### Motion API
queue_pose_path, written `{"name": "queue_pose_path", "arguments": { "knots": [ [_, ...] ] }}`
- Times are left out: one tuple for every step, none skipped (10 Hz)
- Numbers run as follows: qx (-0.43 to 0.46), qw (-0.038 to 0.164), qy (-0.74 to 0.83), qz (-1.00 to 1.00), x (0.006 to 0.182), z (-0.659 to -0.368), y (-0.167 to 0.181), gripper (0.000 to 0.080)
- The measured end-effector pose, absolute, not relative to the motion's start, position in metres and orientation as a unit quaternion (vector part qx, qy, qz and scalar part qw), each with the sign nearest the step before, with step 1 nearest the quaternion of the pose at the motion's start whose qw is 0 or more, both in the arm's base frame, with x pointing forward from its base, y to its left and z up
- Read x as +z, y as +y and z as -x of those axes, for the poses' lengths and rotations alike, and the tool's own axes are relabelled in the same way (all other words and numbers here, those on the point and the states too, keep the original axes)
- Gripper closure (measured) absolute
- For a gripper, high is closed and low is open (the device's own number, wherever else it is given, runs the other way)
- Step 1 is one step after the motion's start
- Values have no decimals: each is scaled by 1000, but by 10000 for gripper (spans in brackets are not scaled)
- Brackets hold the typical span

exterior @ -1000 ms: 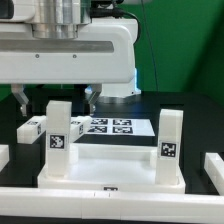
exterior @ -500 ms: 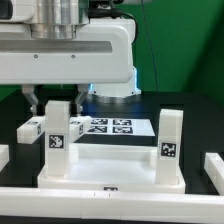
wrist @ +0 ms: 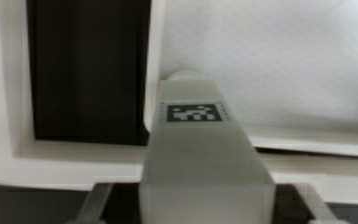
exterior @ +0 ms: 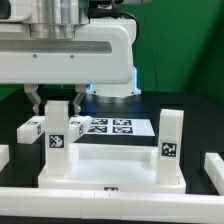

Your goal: Assemble desk

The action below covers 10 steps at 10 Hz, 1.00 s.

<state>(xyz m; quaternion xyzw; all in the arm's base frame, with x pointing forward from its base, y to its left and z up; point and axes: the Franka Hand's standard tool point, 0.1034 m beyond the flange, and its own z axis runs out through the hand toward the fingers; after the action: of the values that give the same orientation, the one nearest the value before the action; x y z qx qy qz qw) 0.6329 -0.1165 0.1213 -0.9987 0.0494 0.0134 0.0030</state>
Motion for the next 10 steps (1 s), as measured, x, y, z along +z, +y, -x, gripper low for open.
{"name": "queue_pose_path", "arguments": {
  "knots": [
    [14,3,97,995,121,-633,-117,510],
    [14,2,141,990,121,-632,-116,510],
    [14,2,179,984,121,-632,-116,509],
    [14,1,234,972,120,-632,-115,509],
    [14,1,266,964,120,-632,-115,509],
    [14,5,322,947,120,-633,-114,509],
    [15,8,374,927,120,-633,-112,509],
    [15,13,419,908,120,-634,-110,509],
    [15,16,459,888,120,-635,-107,509],
    [16,19,503,864,120,-636,-103,509]
  ]
}}
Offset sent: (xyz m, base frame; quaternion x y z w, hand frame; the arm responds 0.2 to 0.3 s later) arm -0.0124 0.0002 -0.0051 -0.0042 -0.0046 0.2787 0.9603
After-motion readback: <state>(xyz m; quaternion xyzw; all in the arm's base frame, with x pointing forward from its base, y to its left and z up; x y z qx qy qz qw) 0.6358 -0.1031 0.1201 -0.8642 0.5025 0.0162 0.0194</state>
